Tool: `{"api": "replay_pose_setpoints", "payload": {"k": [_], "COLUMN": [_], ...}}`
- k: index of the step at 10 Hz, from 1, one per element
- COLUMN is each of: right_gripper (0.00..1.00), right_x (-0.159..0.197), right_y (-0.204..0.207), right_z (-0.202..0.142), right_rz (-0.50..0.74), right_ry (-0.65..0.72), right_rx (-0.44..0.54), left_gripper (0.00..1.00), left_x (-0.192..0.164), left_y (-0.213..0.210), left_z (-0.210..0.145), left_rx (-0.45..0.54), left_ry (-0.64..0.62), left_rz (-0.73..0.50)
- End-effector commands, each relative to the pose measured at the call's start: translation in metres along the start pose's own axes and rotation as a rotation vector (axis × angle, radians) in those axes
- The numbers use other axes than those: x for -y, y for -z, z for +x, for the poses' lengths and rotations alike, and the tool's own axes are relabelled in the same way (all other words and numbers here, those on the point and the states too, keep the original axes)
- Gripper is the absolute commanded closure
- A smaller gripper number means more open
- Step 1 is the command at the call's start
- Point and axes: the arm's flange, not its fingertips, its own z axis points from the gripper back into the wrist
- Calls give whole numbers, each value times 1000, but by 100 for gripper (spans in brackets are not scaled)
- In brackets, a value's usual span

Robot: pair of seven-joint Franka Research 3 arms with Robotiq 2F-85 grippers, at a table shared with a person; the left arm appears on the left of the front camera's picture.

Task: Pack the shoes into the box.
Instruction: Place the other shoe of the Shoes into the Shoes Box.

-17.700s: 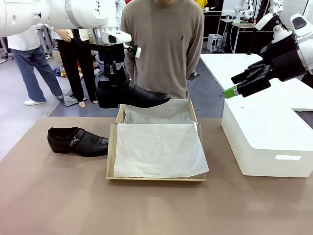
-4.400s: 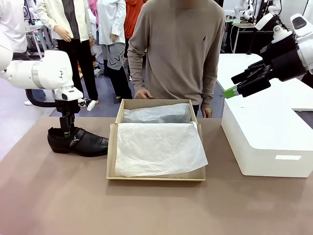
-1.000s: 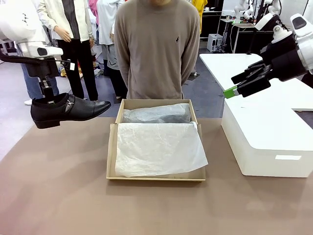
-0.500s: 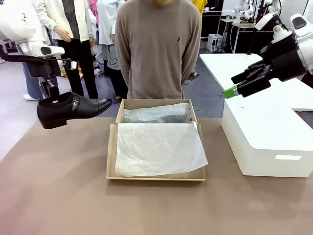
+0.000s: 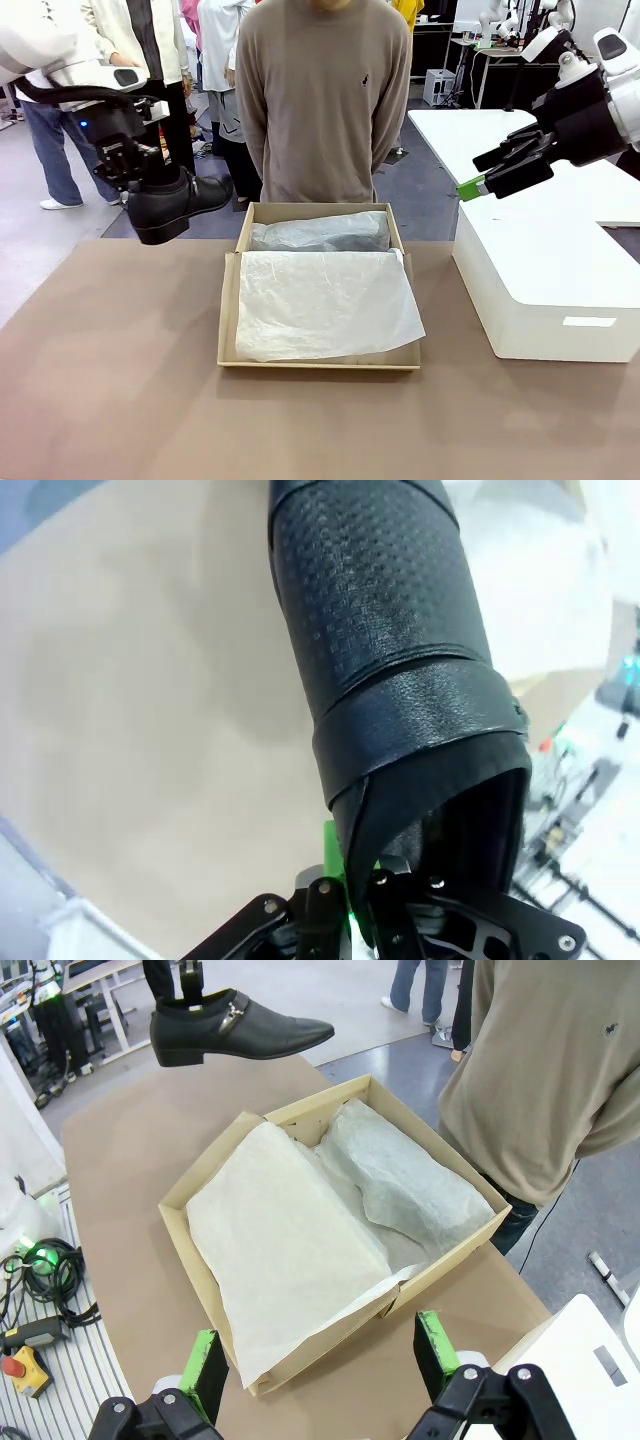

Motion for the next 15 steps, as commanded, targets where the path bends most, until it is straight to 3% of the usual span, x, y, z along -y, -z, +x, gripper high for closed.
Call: {"api": "replay_pose_setpoints", "payload": {"k": [1, 4, 5, 6, 14, 15], "right_gripper": [0, 0, 0, 0, 0, 0], "right_x": [2, 2, 2, 2, 2, 2], "right_y": [1, 1, 1, 1, 1, 1], "right_z": [0, 0, 0, 0, 0, 0], "right_rz": [11, 11, 11, 11, 11, 11], "right_ry": [-9, -9, -9, -9, -9, -9], "right_rx": [14, 14, 14, 14, 14, 14], "left_gripper": [100, 100, 100, 100, 100, 100], "left_x": [27, 61, 64, 53, 54, 56], "left_y": [8, 14, 13, 12, 18, 14], "left_z": [-3, 10, 15, 8, 10, 16], "left_rx": [48, 33, 10, 60, 41, 47], "left_ry": [-122, -225, -159, -177, -178, -230], "left_rz": [98, 214, 186, 156, 164, 197]}}
